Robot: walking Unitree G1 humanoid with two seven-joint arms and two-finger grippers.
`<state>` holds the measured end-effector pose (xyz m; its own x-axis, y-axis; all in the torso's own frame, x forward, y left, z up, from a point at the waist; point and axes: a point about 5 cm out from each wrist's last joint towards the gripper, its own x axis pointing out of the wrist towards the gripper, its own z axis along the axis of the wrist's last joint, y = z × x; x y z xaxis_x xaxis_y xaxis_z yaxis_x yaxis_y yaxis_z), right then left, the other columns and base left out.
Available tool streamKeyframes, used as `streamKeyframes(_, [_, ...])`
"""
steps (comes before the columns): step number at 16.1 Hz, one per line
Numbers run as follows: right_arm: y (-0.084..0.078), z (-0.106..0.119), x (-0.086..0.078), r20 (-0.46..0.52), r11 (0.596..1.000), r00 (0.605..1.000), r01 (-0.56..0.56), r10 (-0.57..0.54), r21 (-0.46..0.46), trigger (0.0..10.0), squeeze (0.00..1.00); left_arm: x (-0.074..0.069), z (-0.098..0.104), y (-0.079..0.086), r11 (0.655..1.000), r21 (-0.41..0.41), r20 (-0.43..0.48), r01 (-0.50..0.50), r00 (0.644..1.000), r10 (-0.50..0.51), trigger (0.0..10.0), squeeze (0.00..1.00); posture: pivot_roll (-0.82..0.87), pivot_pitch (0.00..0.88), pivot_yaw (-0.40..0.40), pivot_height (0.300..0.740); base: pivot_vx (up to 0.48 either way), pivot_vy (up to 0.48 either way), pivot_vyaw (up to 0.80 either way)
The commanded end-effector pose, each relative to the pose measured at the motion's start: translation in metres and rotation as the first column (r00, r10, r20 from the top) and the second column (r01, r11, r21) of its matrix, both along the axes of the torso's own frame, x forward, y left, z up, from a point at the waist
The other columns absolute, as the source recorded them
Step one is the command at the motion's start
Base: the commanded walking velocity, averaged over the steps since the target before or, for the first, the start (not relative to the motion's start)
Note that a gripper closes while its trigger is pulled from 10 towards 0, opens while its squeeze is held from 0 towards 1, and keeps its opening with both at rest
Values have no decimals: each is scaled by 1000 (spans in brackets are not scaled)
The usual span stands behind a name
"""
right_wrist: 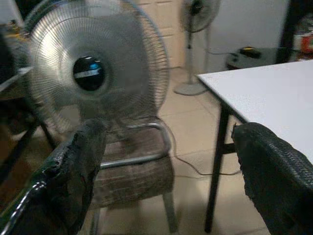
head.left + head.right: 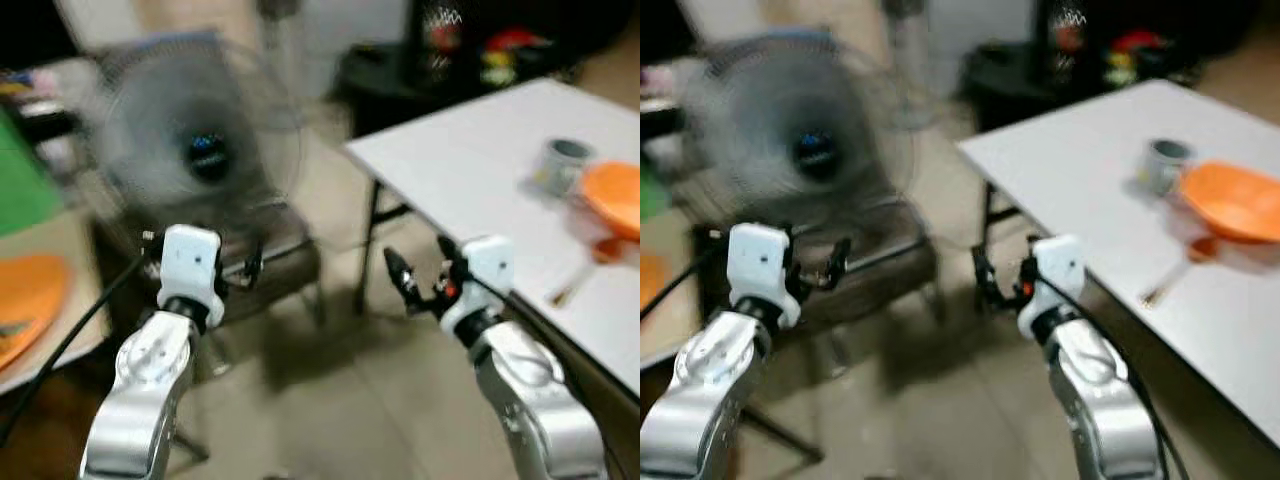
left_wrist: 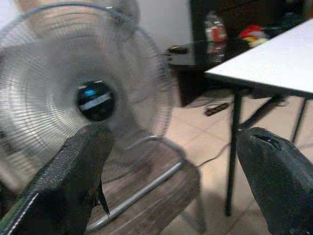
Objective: Setting the table
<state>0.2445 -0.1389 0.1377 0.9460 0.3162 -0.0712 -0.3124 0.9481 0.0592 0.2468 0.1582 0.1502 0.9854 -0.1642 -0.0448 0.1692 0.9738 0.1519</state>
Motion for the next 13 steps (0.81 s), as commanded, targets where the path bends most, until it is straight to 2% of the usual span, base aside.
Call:
streamKeyframes(1, [3,2,2,5,1000,1000,-17,17,2,10000,1000,0,3,1,1000,10,12,3,1000,-3,10000,0,99,0,75,740,0,0,750])
streamKeyframes(13, [9,0,3,-7,998,998,-62,62,3,10000,1000,0,7,0,1000,-16,32,21,999,-21,10000,0,110,0,64,740,0,0,737])
